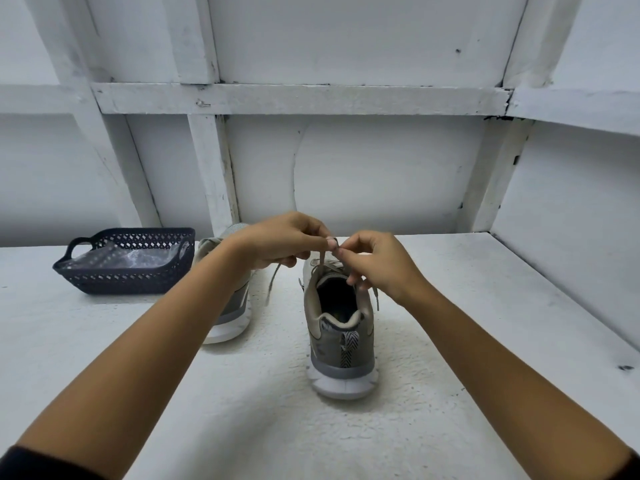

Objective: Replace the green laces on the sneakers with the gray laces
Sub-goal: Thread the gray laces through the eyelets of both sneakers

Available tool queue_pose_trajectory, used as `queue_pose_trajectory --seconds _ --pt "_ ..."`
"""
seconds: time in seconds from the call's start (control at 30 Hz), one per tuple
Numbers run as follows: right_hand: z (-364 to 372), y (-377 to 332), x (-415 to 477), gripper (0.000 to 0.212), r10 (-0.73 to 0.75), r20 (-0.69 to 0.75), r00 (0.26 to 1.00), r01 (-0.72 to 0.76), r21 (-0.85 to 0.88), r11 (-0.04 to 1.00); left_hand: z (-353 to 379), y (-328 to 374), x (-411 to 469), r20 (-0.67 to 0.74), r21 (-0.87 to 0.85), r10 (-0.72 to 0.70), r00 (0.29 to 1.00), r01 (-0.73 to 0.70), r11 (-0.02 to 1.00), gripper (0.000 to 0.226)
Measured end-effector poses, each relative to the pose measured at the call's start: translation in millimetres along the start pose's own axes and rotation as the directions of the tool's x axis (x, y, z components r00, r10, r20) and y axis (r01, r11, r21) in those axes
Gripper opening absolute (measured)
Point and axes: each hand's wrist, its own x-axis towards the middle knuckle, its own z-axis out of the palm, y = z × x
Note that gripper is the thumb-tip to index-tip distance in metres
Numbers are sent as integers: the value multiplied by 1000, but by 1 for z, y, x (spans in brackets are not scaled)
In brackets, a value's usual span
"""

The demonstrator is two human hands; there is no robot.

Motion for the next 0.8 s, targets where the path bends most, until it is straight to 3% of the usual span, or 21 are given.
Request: queue_pose_trajectory --seconds 0.13,0.23,0.4,0.5,0.67,0.8 --pt "9 4 4 16 -99 -106 989 87 -118 989 8 -3 0 -183 161 95 979 -65 985 14" --pt "12 7 8 20 -92 -129 987 78 -109 991 14 -9 3 -318 338 233 919 -120 933 9" --pt "10 3 11 10 -36 8 999 36 -41 998 23 -17 3 -439 549 375 816 -87 831 6" --pt "5 0 13 17 -18 58 998 21 -61 998 23 -20 1 -448 568 414 792 -105 816 7" --pt "-9 1 16 46 36 -42 998 -41 -129 991 22 -23 0 -431 555 440 788 -153 818 7" --pt "-19 7 17 31 -2 -206 978 -39 -197 980 21 -24 1 -425 527 442 790 -181 830 7"
